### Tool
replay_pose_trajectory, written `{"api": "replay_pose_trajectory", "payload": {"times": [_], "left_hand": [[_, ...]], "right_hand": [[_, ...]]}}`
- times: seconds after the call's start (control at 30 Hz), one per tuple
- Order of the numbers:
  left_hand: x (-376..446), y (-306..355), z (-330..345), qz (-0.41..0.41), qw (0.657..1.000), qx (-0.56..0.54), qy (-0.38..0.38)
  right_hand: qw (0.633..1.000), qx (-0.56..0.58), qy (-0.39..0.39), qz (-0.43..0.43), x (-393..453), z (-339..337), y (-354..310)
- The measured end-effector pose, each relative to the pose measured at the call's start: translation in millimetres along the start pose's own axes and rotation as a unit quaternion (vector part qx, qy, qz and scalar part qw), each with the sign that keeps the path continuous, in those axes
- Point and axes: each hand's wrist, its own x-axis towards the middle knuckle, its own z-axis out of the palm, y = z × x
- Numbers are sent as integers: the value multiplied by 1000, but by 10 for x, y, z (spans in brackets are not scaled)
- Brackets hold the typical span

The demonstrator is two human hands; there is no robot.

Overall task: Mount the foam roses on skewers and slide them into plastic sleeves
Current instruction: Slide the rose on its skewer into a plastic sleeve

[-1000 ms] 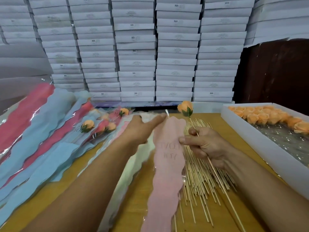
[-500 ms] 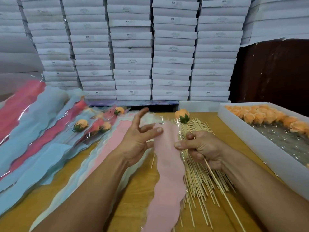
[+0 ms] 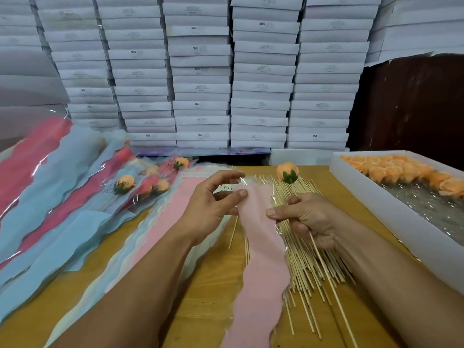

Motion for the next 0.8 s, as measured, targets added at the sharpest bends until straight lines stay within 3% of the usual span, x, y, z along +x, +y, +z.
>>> {"api": "replay_pose_trajectory", "payload": {"times": [0.2, 0.37, 0.43, 0.8], "left_hand": [[3, -5, -6, -7, 1000, 7, 0], [8, -14, 53, -149, 986, -80, 11], [2, -30, 100, -169, 982, -81, 22], [-39, 2, 82, -64, 997, 44, 1]], "right_hand": [[1000, -16, -10, 1, 8, 25, 32], [1000, 3, -11, -15, 33, 45, 69], [1000, 13, -10, -17, 39, 38, 71], [999, 31, 0, -14, 68, 45, 100]]}}
